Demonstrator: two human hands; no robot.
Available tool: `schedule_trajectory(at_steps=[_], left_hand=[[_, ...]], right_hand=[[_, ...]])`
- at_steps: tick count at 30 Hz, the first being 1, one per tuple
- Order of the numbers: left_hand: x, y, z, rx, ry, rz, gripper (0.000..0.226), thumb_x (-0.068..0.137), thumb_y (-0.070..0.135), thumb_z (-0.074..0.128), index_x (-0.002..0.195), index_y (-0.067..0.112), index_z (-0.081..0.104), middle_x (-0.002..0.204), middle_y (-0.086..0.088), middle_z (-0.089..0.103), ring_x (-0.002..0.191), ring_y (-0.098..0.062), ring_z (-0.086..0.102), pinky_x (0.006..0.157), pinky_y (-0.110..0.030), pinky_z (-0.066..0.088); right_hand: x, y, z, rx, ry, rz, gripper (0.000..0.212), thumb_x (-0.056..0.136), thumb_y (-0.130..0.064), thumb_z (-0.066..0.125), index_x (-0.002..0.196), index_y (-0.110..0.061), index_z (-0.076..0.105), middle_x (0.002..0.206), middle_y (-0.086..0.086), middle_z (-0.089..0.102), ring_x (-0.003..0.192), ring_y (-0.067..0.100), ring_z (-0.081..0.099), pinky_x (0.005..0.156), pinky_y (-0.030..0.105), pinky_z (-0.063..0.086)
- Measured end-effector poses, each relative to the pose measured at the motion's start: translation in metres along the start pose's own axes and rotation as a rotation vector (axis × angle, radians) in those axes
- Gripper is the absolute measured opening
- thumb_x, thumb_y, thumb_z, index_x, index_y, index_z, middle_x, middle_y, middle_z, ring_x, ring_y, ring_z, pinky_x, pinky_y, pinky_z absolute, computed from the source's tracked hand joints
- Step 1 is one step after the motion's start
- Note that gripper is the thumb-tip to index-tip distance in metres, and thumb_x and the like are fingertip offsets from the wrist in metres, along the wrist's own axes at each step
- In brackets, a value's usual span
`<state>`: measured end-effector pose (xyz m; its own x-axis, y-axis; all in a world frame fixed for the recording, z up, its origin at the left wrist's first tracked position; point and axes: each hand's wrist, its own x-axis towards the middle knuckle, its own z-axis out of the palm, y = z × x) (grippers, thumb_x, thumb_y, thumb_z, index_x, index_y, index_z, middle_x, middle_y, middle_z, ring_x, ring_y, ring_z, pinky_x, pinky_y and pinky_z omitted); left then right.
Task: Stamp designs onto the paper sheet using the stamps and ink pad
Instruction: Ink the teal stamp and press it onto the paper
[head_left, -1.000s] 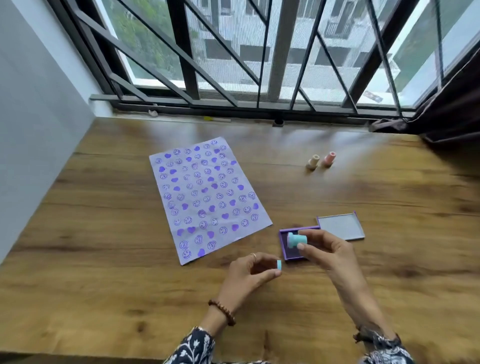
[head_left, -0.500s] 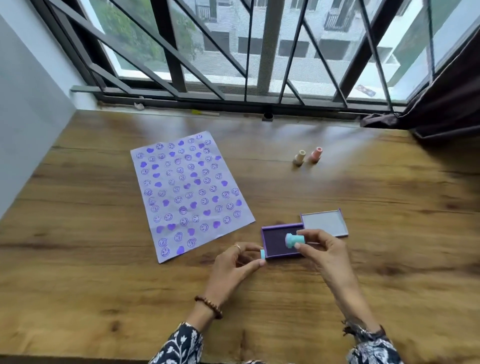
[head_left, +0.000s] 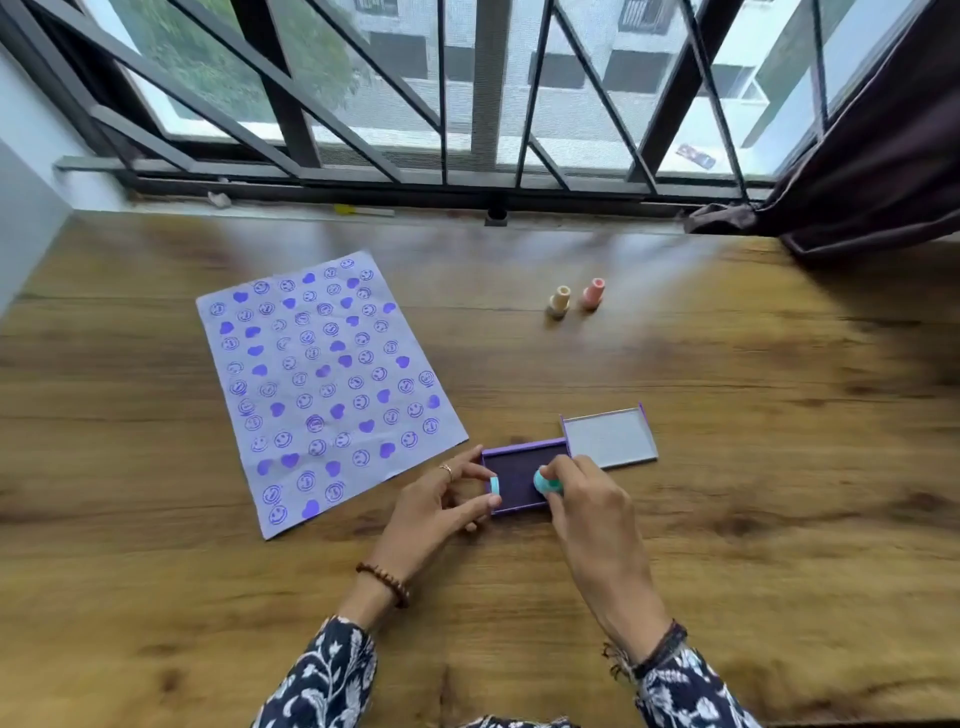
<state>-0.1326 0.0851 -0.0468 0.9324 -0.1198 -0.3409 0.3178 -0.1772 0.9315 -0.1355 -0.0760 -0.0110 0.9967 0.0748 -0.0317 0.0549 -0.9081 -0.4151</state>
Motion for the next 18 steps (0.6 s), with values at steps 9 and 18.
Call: schedule_trajectory(at_steps=[9, 18], left_hand=[[0.006, -0.007, -0.001, -0.093, 0.020, -0.014, 0.020, 0.075, 0.006, 0.070, 0.094, 0.005, 0.065, 0.121, 0.013, 0.056, 0.065, -0.006, 0.065, 0.059, -0.016, 0.055], [-0.010, -0.003, -0.036, -0.084, 0.219, 0.073, 0.016, 0.077, 0.018, 0.069, 0.088, 0.029, 0.064, 0.097, 0.005, 0.070, 0.085, 0.000, 0.065, 0.077, -0.013, 0.051]], right_hand=[[0.052, -0.001, -0.012, -0.019, -0.251, 0.129, 0.020, 0.074, -0.002, 0.062, 0.090, -0.011, 0.069, 0.099, 0.017, 0.069, 0.094, 0.034, 0.061, 0.072, 0.030, 0.046], [0.044, 0.004, -0.014, 0.186, -0.205, 0.256, 0.012, 0.071, -0.010, 0.070, 0.080, -0.015, 0.064, 0.077, -0.002, 0.058, 0.077, 0.018, 0.051, 0.054, 0.027, 0.027]])
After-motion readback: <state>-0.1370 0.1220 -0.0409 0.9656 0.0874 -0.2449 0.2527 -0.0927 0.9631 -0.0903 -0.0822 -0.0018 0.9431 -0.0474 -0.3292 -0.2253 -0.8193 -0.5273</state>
